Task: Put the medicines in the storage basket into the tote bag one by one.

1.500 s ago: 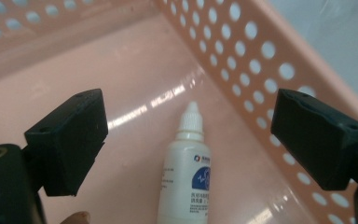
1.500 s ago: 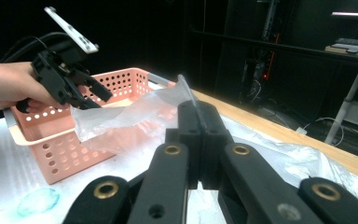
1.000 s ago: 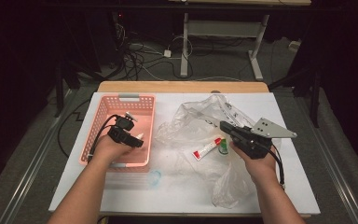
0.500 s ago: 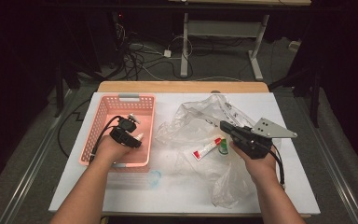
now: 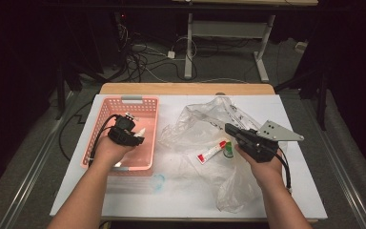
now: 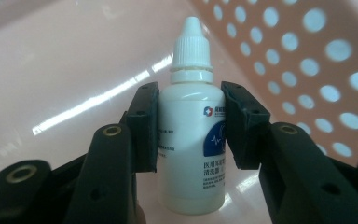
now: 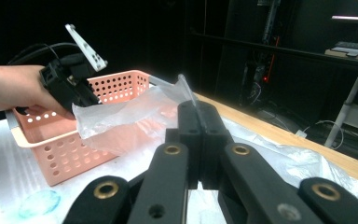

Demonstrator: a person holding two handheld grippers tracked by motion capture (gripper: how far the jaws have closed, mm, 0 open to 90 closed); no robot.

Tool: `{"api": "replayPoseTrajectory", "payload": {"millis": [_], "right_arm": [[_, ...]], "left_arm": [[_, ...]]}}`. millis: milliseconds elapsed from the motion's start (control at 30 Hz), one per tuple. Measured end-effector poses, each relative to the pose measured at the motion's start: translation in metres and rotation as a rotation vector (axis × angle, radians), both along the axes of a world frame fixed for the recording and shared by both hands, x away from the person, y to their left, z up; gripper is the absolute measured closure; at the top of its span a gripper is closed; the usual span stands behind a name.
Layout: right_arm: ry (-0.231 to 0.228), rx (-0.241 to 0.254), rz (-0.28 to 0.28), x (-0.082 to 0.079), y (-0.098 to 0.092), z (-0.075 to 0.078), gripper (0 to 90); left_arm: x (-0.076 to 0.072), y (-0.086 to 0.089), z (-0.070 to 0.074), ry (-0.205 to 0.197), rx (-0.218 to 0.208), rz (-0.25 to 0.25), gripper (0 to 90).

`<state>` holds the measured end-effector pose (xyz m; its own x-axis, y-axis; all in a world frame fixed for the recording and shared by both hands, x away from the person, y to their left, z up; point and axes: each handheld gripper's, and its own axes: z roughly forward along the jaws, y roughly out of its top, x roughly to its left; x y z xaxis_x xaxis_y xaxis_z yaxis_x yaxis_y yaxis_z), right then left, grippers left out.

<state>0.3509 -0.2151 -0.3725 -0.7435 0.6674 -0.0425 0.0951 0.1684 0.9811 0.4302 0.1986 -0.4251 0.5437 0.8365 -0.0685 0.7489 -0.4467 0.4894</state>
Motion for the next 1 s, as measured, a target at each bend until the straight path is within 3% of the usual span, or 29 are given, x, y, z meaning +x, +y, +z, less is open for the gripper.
{"api": "replayPoseTrajectory", "payload": {"millis": [300,500,567,833,1000], "right_arm": [[-0.004,-0.004,0.0,0.001,0.0,0.0,90.0],[-0.002,-0.005,-0.001,0.0,0.0,-0.001,90.0],[-0.002,-0.005,-0.001,0.0,0.0,-0.001,90.0],[-0.001,-0.002,0.0,0.0,0.0,0.0,90.0],[0.0,-0.003,0.0,0.0,0.0,0.0,90.0]], "left_arm": [[-0.02,0.002,0.016,-0.124,-0.081,0.009,57.9],[-0.038,-0.001,0.024,-0.198,-0.14,-0.011,58.0],[-0.044,-0.002,0.026,-0.225,-0.141,-0.021,58.0],[-0.069,-0.007,0.027,-0.289,-0.205,-0.025,58.0],[-0.083,-0.014,0.026,-0.313,-0.238,-0.053,58.0]]}}
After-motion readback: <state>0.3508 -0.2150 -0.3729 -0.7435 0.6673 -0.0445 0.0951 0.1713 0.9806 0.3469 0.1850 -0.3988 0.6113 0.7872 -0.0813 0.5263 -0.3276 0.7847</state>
